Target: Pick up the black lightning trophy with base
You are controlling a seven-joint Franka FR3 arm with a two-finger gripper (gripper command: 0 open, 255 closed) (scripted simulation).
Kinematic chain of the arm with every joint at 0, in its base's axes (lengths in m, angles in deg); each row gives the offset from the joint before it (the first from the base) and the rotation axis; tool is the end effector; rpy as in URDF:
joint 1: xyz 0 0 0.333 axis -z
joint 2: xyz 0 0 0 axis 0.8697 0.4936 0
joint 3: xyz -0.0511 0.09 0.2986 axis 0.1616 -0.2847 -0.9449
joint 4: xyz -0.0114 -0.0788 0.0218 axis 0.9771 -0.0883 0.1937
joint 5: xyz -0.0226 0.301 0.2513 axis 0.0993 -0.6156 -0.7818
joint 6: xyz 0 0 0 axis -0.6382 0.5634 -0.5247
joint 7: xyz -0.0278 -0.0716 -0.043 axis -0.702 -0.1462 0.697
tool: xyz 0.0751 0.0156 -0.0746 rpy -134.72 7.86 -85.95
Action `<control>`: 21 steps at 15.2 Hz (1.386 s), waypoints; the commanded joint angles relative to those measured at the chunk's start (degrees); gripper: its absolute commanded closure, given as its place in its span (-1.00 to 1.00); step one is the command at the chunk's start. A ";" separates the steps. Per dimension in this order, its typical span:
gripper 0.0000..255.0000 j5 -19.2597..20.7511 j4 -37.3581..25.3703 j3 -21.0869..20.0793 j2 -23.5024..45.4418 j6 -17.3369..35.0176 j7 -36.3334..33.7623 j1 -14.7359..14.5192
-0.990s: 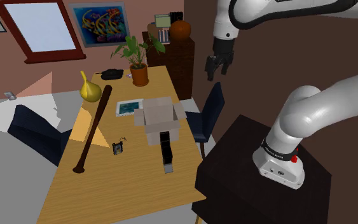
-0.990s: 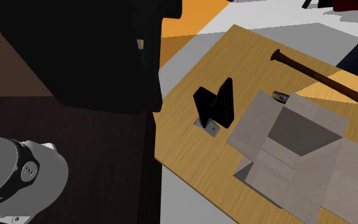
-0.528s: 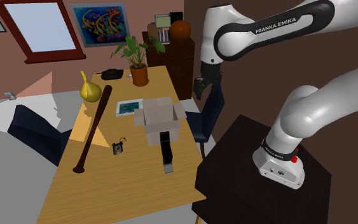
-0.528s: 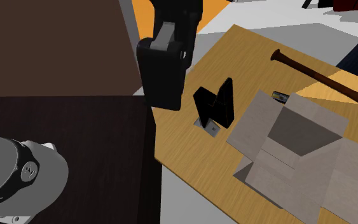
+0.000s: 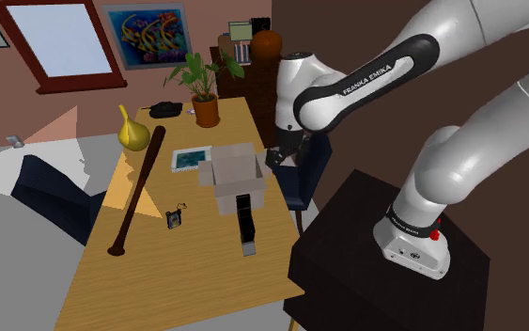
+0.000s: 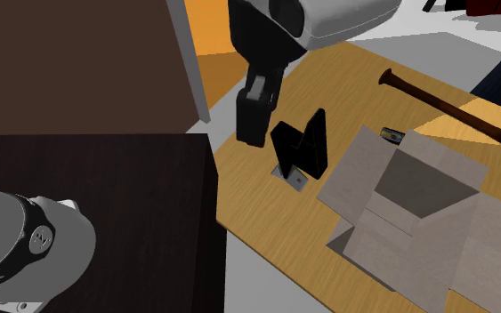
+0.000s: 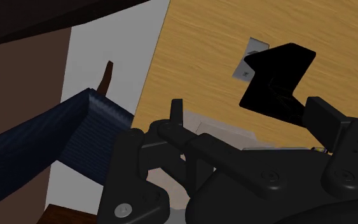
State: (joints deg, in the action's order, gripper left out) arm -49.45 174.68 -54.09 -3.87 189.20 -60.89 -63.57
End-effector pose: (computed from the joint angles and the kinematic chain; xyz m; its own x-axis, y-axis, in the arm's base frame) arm 0.3644 0.1377 0.3587 0.9612 -0.2757 -0.0065 -0.2757 -0.9611 -0.0141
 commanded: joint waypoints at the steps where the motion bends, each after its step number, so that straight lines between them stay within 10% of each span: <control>1: -1.00 0.61 -0.94 -1.95 5.23 4.43 -2.86 0.42; 10: -1.00 14.19 -7.50 -7.09 28.75 19.83 -22.57 1.19; 21: -1.00 30.16 -21.40 2.66 52.40 27.67 -41.84 -10.18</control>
State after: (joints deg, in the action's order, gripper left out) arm -19.78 154.18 -51.98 47.32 216.54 -102.03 -73.02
